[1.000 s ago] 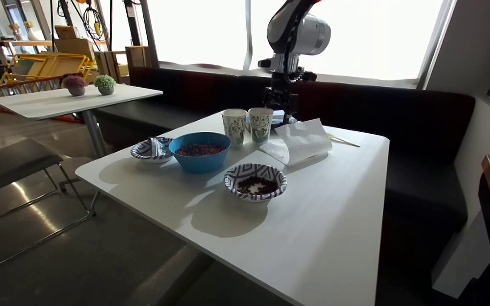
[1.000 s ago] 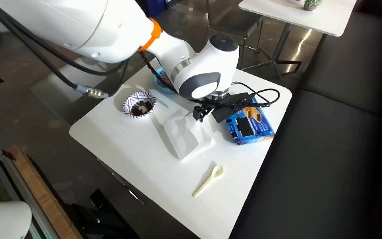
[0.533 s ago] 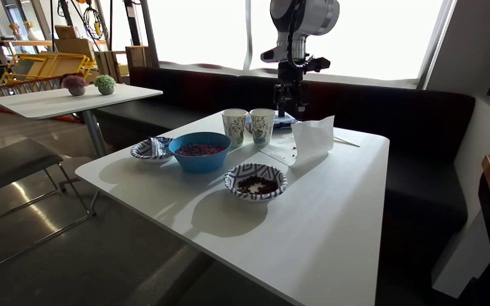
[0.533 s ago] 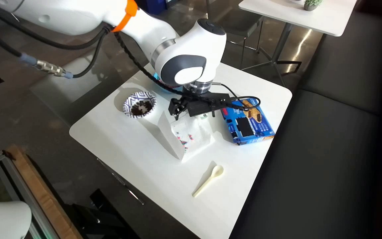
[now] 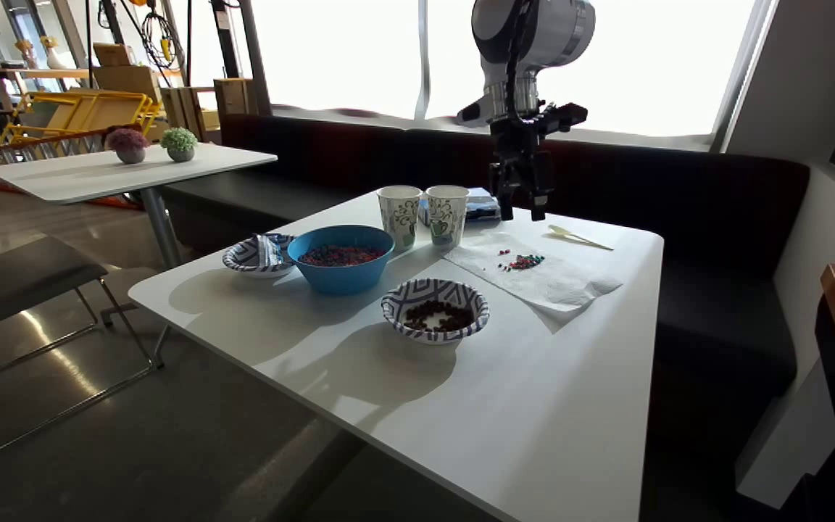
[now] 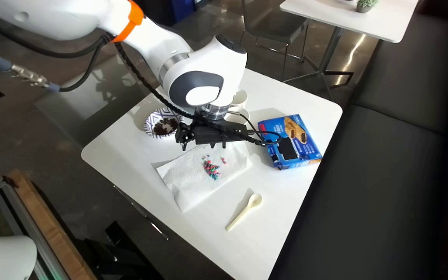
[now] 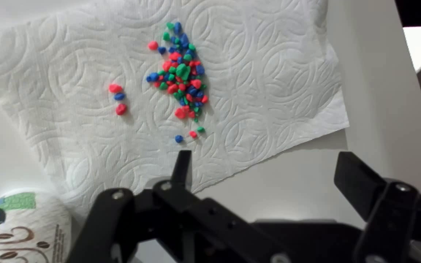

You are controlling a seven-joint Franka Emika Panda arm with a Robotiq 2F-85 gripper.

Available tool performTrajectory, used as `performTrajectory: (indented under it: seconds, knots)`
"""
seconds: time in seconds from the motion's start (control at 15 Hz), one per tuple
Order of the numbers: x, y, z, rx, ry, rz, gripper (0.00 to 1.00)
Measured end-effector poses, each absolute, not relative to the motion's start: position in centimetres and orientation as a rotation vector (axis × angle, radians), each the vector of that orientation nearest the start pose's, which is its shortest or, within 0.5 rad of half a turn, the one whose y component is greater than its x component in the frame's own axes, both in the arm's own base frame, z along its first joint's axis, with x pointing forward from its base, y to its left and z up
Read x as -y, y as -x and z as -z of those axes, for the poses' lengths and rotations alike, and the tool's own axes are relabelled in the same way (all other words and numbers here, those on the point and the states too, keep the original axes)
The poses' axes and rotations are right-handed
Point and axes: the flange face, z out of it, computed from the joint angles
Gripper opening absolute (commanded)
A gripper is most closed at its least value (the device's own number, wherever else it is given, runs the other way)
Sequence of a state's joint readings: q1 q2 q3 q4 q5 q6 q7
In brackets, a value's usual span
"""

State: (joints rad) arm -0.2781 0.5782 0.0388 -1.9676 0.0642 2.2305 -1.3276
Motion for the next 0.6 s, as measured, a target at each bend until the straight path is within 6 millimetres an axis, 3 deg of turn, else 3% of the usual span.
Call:
performTrajectory:
  seconds: [0.27,0.6]
  knots:
    - [12.9,-55.46,-15.25,1.451,2.461,-0.268,1.0]
    - [13.15,-56.28,-16.05,1.569,2.457,-0.213,1.0]
